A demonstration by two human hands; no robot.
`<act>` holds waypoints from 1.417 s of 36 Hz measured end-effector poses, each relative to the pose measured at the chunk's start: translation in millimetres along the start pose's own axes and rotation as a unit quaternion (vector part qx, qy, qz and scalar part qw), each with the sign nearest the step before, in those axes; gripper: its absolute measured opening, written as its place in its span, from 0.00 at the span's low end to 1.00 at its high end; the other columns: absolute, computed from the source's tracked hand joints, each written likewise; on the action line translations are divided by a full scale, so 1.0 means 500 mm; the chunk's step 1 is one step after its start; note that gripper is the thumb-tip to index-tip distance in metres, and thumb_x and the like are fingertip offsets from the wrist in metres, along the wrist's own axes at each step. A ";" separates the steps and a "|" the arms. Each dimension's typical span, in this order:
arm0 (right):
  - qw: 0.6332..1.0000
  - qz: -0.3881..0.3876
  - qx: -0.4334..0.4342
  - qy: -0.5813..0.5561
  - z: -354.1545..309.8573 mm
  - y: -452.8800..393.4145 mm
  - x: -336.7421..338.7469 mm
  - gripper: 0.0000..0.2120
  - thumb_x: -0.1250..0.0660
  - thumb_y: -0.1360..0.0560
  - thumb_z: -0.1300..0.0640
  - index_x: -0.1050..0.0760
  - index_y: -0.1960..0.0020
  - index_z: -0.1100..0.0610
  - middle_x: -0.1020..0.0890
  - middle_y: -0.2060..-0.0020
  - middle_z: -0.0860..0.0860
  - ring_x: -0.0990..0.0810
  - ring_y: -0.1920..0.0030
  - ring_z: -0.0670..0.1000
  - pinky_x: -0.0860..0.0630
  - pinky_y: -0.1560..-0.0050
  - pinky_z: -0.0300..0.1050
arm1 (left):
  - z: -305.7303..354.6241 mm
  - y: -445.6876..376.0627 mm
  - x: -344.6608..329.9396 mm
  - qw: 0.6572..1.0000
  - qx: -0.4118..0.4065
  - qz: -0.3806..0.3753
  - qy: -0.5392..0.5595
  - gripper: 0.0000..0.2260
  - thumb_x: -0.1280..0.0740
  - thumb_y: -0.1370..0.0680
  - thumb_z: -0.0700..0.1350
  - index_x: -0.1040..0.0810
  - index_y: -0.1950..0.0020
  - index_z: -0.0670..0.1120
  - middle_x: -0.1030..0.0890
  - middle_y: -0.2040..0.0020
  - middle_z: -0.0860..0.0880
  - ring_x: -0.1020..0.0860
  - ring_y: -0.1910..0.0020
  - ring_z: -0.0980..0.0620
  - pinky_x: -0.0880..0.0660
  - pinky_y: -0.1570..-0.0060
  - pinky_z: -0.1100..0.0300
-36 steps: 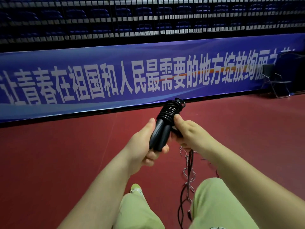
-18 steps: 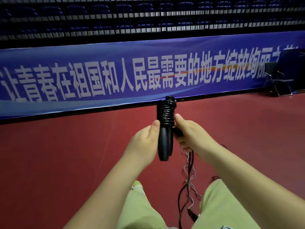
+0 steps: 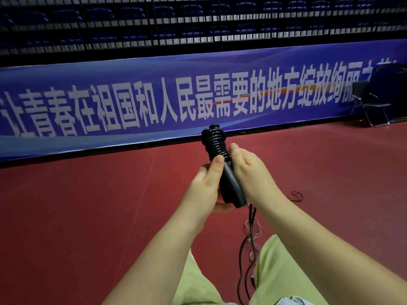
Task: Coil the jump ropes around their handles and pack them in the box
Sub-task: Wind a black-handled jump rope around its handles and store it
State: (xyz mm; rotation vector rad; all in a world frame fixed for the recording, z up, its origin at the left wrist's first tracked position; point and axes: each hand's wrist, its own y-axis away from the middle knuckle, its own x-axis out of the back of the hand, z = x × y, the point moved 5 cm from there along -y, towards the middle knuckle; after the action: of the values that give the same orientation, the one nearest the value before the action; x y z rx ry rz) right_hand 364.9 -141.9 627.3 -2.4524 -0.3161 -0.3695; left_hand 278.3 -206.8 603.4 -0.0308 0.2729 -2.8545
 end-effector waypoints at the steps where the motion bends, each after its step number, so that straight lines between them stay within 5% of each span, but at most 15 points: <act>1: 1.000 0.004 0.003 0.004 0.000 0.000 -0.002 0.21 0.51 0.16 0.49 0.33 0.66 0.52 0.26 0.69 0.49 0.28 0.64 0.51 0.32 0.58 0.50 | -0.001 0.002 0.000 1.000 0.007 -0.008 0.016 0.21 0.41 0.29 0.63 0.25 0.47 0.50 0.17 0.55 0.48 0.17 0.61 0.52 0.19 0.62 0.53; 4: 1.000 0.002 0.014 0.013 -0.003 0.002 -0.006 0.21 0.50 0.16 0.50 0.34 0.66 0.53 0.27 0.69 0.49 0.29 0.65 0.51 0.34 0.59 0.50 | -0.010 0.007 0.002 0.998 0.032 -0.045 0.035 0.26 0.39 0.35 0.64 0.23 0.45 0.48 0.17 0.54 0.46 0.17 0.61 0.50 0.20 0.59 0.52; 7: 0.999 -0.020 0.018 0.030 -0.004 0.003 -0.014 0.21 0.51 0.16 0.49 0.34 0.66 0.54 0.26 0.69 0.50 0.28 0.65 0.52 0.32 0.58 0.52 | -0.018 0.011 0.006 0.997 0.042 -0.063 0.005 0.21 0.31 0.33 0.63 0.22 0.51 0.47 0.18 0.62 0.49 0.19 0.65 0.52 0.23 0.61 0.55; 12: 0.996 -0.071 -0.012 -0.045 -0.005 0.007 -0.016 0.22 0.52 0.16 0.49 0.33 0.64 0.55 0.29 0.76 0.44 0.33 0.73 0.45 0.35 0.68 0.43 | -0.009 0.001 0.032 0.995 -0.001 -0.013 -0.103 0.19 0.38 0.33 0.65 0.25 0.59 0.49 0.25 0.65 0.50 0.28 0.66 0.51 0.34 0.66 0.59; 16: 0.979 -0.167 -0.091 -0.077 0.014 0.010 -0.022 0.25 0.54 0.19 0.39 0.30 0.60 0.54 0.29 0.73 0.48 0.37 0.77 0.45 0.40 0.74 0.39 | 0.009 -0.014 0.063 0.978 -0.062 0.020 -0.200 0.23 0.37 0.34 0.66 0.27 0.63 0.46 0.30 0.69 0.50 0.33 0.69 0.52 0.38 0.64 0.56; 19: 0.972 -0.190 -0.109 -0.085 0.022 0.012 -0.021 0.28 0.50 0.22 0.35 0.28 0.63 0.57 0.29 0.74 0.50 0.36 0.76 0.47 0.39 0.74 0.39 | 0.008 -0.016 0.065 0.954 -0.075 0.016 -0.291 0.21 0.35 0.33 0.63 0.24 0.60 0.44 0.25 0.69 0.52 0.29 0.69 0.53 0.33 0.64 0.55; 25: 0.971 -0.154 -0.108 -0.149 0.022 0.007 -0.014 0.18 0.41 0.21 0.43 0.29 0.61 0.57 0.31 0.75 0.50 0.36 0.76 0.47 0.40 0.73 0.41 | 0.008 -0.006 0.047 0.926 -0.089 0.033 -0.365 0.13 0.30 0.30 0.60 0.26 0.57 0.53 0.22 0.61 0.55 0.23 0.61 0.55 0.31 0.65 0.59; 28: 0.971 -0.124 -0.093 -0.184 0.013 0.007 -0.004 0.16 0.40 0.22 0.46 0.33 0.63 0.56 0.32 0.79 0.45 0.37 0.79 0.44 0.41 0.73 0.39 | 0.005 -0.008 0.033 0.952 -0.081 -0.028 -0.294 0.14 0.33 0.30 0.60 0.23 0.55 0.51 0.20 0.64 0.57 0.23 0.62 0.54 0.30 0.63 0.62; 30: 0.966 -0.105 -0.099 -0.215 0.011 0.008 0.005 0.16 0.40 0.27 0.43 0.32 0.64 0.55 0.30 0.80 0.44 0.34 0.80 0.43 0.40 0.76 0.36 | -0.013 -0.001 0.015 0.982 -0.003 -0.130 -0.137 0.19 0.39 0.29 0.62 0.18 0.53 0.50 0.19 0.64 0.58 0.23 0.61 0.52 0.29 0.57 0.58; 33: 0.958 -0.095 -0.123 -0.243 0.015 0.010 0.014 0.19 0.41 0.22 0.43 0.29 0.64 0.56 0.26 0.80 0.46 0.29 0.80 0.44 0.36 0.77 0.34 | -0.037 0.028 -0.022 0.938 0.144 -0.293 0.116 0.35 0.51 0.29 0.73 0.16 0.49 0.50 0.17 0.60 0.48 0.21 0.63 0.49 0.28 0.61 0.57; 36: 0.954 -0.112 -0.114 -0.254 0.010 0.005 0.009 0.22 0.41 0.31 0.36 0.25 0.64 0.55 0.23 0.69 0.56 0.27 0.71 0.54 0.35 0.67 0.42 | -0.037 0.037 -0.032 0.900 0.194 -0.311 0.237 0.39 0.54 0.31 0.73 0.17 0.53 0.45 0.25 0.69 0.49 0.29 0.75 0.54 0.32 0.72 0.64; 38: 0.955 -0.137 -0.099 -0.245 0.004 0.003 0.002 0.25 0.43 0.33 0.35 0.25 0.63 0.57 0.27 0.65 0.60 0.31 0.71 0.55 0.37 0.69 0.44 | -0.031 0.038 -0.031 0.895 0.202 -0.304 0.257 0.36 0.51 0.32 0.73 0.22 0.56 0.44 0.29 0.72 0.51 0.35 0.79 0.56 0.37 0.76 0.66; 43: 0.944 -0.244 -0.088 -0.204 0.016 -0.001 -0.013 0.35 0.49 0.29 0.32 0.26 0.56 0.65 0.28 0.71 0.58 0.32 0.74 0.51 0.37 0.73 0.42 | -0.025 0.017 0.014 0.953 0.150 -0.235 0.116 0.33 0.54 0.28 0.71 0.23 0.55 0.45 0.30 0.71 0.49 0.40 0.78 0.56 0.44 0.74 0.63; 46: 0.959 -0.229 -0.093 -0.142 0.037 0.000 -0.016 0.34 0.53 0.24 0.31 0.28 0.63 0.60 0.28 0.73 0.53 0.32 0.75 0.50 0.35 0.73 0.41 | -0.020 0.000 0.039 0.983 0.087 -0.162 -0.020 0.33 0.53 0.27 0.70 0.22 0.54 0.45 0.28 0.70 0.49 0.40 0.77 0.55 0.44 0.72 0.60; 51: 0.973 -0.186 -0.117 -0.067 0.054 0.001 -0.021 0.32 0.57 0.20 0.37 0.29 0.67 0.57 0.29 0.75 0.50 0.31 0.76 0.49 0.34 0.73 0.41 | -0.022 -0.013 0.049 0.977 0.032 -0.088 -0.190 0.33 0.53 0.25 0.70 0.24 0.55 0.43 0.26 0.71 0.48 0.37 0.78 0.53 0.39 0.71 0.58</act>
State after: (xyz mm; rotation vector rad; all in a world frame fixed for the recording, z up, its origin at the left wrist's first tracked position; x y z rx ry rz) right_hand 360.1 -127.1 602.9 -2.6507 -0.8403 -0.4187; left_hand 252.3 -205.4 593.6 -0.6080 0.1012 -2.9483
